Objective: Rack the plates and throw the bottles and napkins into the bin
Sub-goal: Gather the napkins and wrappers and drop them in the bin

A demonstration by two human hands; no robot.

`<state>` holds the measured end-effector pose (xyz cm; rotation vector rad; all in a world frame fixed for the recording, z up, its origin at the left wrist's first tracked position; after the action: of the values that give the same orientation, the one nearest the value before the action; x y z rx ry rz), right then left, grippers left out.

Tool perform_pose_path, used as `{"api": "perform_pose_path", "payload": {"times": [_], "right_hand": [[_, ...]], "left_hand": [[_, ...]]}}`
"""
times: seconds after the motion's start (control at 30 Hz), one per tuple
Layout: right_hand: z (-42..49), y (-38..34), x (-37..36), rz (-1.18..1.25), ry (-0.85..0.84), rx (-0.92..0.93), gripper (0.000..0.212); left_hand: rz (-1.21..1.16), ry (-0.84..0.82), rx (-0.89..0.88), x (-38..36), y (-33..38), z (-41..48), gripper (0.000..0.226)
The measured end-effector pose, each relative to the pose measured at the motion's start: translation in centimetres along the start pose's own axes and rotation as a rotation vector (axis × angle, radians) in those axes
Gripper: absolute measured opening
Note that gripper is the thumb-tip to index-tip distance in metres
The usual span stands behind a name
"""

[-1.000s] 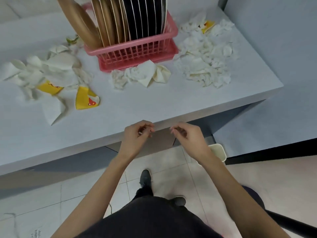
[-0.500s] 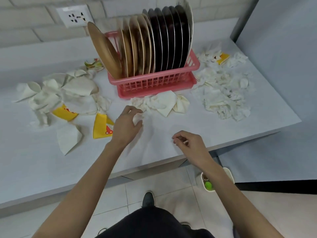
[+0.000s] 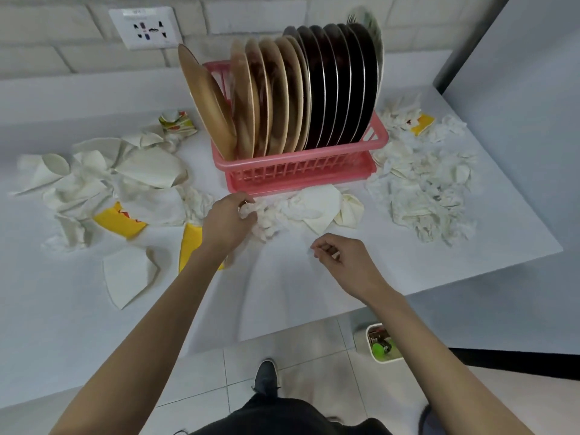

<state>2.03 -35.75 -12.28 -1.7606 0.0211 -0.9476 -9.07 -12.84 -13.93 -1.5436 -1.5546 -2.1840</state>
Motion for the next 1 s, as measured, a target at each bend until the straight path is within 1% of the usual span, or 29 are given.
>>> {"api": "perform_pose_path", "payload": {"times": [0.1, 0.2, 0.27, 0.33, 0.47, 0.53, 0.6, 0.67, 0.73, 0.8, 0.9, 1.0], "right_hand": [[1.6, -0.9, 0.1, -0.025, -0.001, 0.022, 0.011], [3.3, -1.9, -0.1, -0.092, 0.013, 0.064, 0.011], [4.4, -2.4, -0.4, -0.198, 0.021, 0.110, 0.012], [5.5, -2.7, -1.0, -0.334, 0.021, 0.135, 0.021], [7.9, -3.7, -2.7, -0.616, 0.007, 0.199, 0.048], [9.2, -4.0, -3.7, -0.738, -0.036, 0.219, 0.056], [10.3, -4.0, -4.6, -0.814, -0.099, 0.227, 0.055], [10.9, -3.8, -5.2, -0.868, -0.135, 0.261, 0.046], [11.2, -3.6, -5.4, -0.856, -0.143, 0.302, 0.040], [11.2, -3.6, -5.2, -0.785, -0.135, 0.330, 0.036], [10.6, -4.0, -4.1, -0.573, -0.033, 0.361, 0.029], [9.2, -4.6, -2.8, -0.348, 0.045, 0.342, 0.025]], "left_hand": [[-0.158, 0.042, -0.024, 1.3, 0.0, -1.2, 0.009], [-0.289, 0.056, 0.017, 2.7, 0.1, -2.6, 0.010], [-0.341, 0.054, 0.054, 3.4, -0.1, -3.3, 0.012], [-0.351, 0.050, 0.075, 3.9, -0.2, -3.9, 0.016], [-0.407, 0.046, 0.093, 4.6, 0.2, -5.2, 0.016], [-0.444, 0.055, 0.091, 4.9, 0.3, -6.0, 0.018], [-0.484, 0.044, 0.087, 5.0, 0.4, -6.5, 0.022], [-0.537, 0.028, 0.080, 5.1, 0.7, -6.9, 0.028], [-0.584, 0.021, 0.088, 4.9, 0.7, -7.3, 0.031], [-0.630, 0.017, 0.125, 4.9, 0.5, -7.5, 0.031], [-0.684, 0.014, 0.126, 5.0, 0.4, -7.5, 0.026], [-0.725, 0.017, 0.146, 4.9, 0.3, -7.2, 0.039]]}}
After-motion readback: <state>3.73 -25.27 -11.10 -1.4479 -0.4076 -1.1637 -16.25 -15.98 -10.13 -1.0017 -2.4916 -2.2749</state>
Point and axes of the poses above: each hand's wrist, its own z-axis towards the middle knuckle, its own x-axis out of the back of the hand, y = z × x, the point moved 3 cm from there along z, towards the middle knuckle, and after that the axes turned 1 degree about y, right-handed, at the moved point
